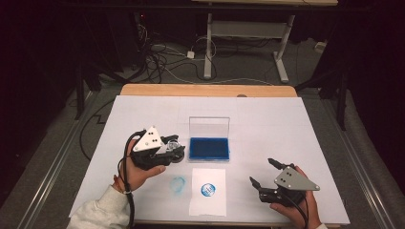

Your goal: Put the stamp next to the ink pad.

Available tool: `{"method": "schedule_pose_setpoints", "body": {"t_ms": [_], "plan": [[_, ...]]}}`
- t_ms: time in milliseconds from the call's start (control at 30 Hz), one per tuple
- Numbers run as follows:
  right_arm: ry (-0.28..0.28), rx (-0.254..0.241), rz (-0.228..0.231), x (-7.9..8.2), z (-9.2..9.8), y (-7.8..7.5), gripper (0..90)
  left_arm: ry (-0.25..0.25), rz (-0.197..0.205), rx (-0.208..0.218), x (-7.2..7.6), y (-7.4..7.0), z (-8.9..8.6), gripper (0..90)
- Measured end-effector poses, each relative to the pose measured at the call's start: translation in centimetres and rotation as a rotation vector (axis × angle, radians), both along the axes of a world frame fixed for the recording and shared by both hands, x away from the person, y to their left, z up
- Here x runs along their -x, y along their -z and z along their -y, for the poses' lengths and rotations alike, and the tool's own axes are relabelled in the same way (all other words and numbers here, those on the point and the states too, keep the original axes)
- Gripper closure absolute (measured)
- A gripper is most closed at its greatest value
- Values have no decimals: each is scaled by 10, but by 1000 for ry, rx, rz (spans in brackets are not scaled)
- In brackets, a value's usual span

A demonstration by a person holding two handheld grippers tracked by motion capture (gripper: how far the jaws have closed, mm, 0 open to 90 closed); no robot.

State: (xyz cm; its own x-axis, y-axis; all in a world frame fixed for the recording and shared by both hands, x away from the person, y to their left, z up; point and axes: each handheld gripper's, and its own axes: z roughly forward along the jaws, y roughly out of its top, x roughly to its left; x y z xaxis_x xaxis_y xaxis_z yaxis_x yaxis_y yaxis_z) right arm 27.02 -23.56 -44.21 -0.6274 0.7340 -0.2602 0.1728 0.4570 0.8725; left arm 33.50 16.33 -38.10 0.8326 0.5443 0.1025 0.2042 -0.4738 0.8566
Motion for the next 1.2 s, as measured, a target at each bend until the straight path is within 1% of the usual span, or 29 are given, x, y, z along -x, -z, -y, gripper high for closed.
{"method": "schedule_pose_setpoints", "body": {"t_ms": [67,133,200,267,300,333,400,467,500,533,600,633,667,733,800,833,900,933,1000,1067,1100,1167,1200], "plan": [[-3,-7,-2,-1,0,0,188,-9,2,1,-3,-1,-1,546],[-11,-5,7,-3,1,-1,188,-5,2,1,-6,-2,-2,546],[-18,-14,2,-5,1,-1,188,-19,7,0,-9,-4,-3,546],[-18,-12,-2,-5,2,-1,188,-18,3,7,-11,-5,-6,545],[-18,-14,-7,-5,3,0,188,-25,6,4,-13,-5,-6,545],[-12,-12,-4,-4,3,0,187,-26,6,-6,-15,-6,-6,545],[-5,-1,3,-4,3,1,188,-37,9,-12,-18,-6,-7,545],[8,7,7,-4,3,1,188,-35,-9,-1,-24,-5,-9,545],[10,2,5,-4,3,0,188,-39,-14,-3,-26,-3,-10,545],[12,0,6,-4,3,0,188,-51,-15,-13,-28,-1,-9,545],[16,-2,6,-4,3,0,188,-53,-24,-25,-32,2,-9,545],[12,0,5,-4,3,0,188,-62,-26,-35,-35,4,-8,545],[13,5,3,-5,3,1,188,-65,-28,-41,-38,6,-8,545],[11,10,-4,-6,3,2,188,-57,-39,-38,-44,11,-6,545],[17,22,3,-6,2,2,189,-74,-39,-58,-51,17,-3,545],[15,23,1,-7,3,2,189,-72,-45,-57,-54,19,-2,545],[18,23,-5,-7,3,3,190,-84,-56,-69,-60,24,0,545],[18,27,-7,-7,3,3,190,-80,-65,-68,-63,27,1,545],[13,34,-12,-8,3,4,196,-92,-83,-70,-68,32,2,545],[11,41,-14,-8,2,4,200,-99,-93,-88,-73,37,4,544],[9,42,-13,-8,1,5,200,-106,-96,-86,-75,40,5,544],[11,49,-16,-8,1,5,200,-100,-112,-77,-79,44,6,544],[10,50,-16,-8,1,5,202,-102,-113,-85,-80,46,7,544]]}}
